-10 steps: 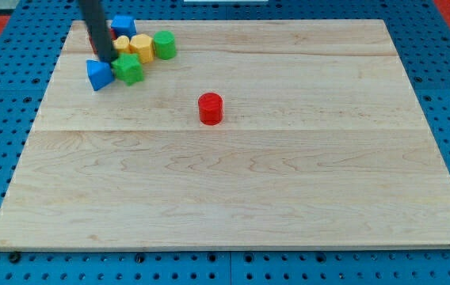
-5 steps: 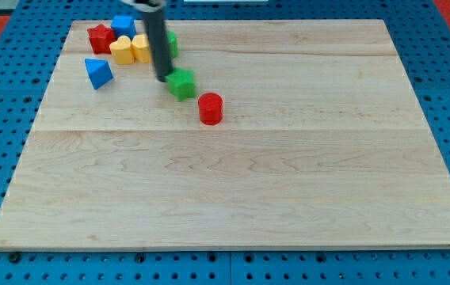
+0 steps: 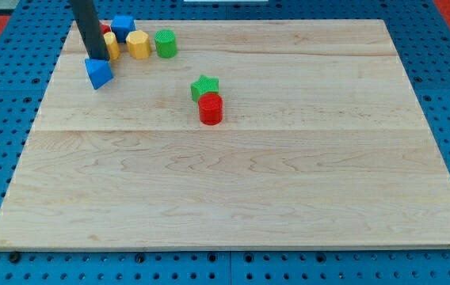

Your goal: Move the green star and triangle into the red circle

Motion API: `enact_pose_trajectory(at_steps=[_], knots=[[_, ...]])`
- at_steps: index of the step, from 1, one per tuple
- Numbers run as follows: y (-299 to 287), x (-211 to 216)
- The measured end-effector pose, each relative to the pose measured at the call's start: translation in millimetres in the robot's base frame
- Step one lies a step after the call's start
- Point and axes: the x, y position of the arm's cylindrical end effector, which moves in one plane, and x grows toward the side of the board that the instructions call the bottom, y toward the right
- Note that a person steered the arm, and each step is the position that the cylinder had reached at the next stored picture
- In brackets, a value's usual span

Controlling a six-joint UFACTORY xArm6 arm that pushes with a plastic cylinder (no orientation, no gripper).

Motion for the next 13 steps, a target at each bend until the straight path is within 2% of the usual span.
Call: enact_pose_trajectory(at_steps=[3, 4, 5, 6, 7, 8, 9, 10, 11, 12, 13], knots=[[-44.2, 43.7], [30.2, 42.5], [63.0, 29.0], [84.8, 39.5], [32.2, 38.2], [35.4, 53.7], [108.4, 71.4], [128.0, 95.1], [122.7, 109.1], [89.1, 133.2], [132.5, 134.9]])
